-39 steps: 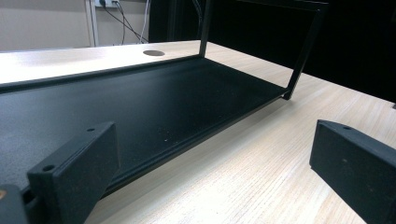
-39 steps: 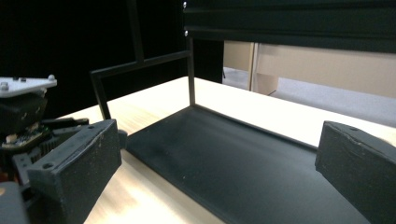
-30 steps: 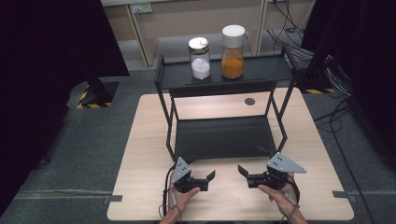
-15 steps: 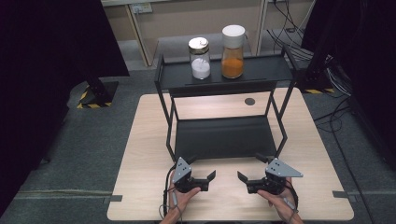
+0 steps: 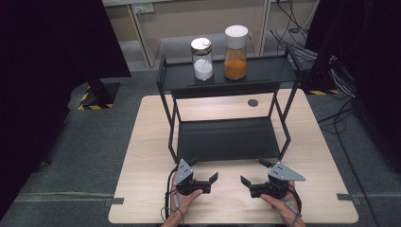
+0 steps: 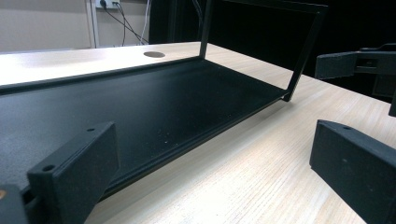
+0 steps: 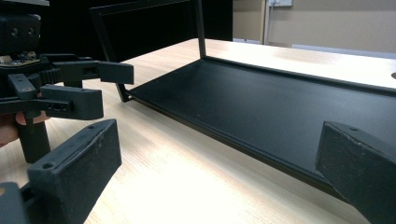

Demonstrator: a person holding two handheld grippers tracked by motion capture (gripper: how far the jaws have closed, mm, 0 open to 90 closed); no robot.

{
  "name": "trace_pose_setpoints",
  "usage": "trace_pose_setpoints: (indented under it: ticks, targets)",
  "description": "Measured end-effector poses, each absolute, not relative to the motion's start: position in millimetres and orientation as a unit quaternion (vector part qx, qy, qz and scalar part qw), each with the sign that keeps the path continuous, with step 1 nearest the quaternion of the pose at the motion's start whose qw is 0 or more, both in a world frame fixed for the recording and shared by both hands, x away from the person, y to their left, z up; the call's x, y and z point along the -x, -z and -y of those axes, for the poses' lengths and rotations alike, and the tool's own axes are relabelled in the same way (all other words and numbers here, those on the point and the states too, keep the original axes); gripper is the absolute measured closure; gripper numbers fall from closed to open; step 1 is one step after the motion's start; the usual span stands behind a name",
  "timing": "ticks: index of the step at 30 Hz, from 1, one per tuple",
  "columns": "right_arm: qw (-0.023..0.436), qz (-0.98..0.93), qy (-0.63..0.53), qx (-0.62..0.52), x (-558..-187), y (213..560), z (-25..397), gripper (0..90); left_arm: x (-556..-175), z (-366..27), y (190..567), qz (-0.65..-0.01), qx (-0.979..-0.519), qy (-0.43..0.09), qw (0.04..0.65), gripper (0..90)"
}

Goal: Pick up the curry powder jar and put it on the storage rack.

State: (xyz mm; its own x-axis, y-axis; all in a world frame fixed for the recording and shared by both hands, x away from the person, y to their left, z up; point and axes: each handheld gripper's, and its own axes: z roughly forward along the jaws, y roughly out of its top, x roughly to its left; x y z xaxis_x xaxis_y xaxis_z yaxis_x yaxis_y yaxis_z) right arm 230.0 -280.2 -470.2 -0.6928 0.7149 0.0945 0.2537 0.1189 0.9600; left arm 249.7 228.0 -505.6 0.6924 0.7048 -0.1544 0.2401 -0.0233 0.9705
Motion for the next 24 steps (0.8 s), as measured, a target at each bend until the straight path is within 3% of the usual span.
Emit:
trace_pose_setpoints:
  ticks: [24]
  targets:
    - [0.199, -0.717, -0.573, -0.343, -230.4, 471.8, 281.9, 0.6, -249.2, -228.5, 505.9, -0.343, -0.689, -0.189, 0.61, 0.9]
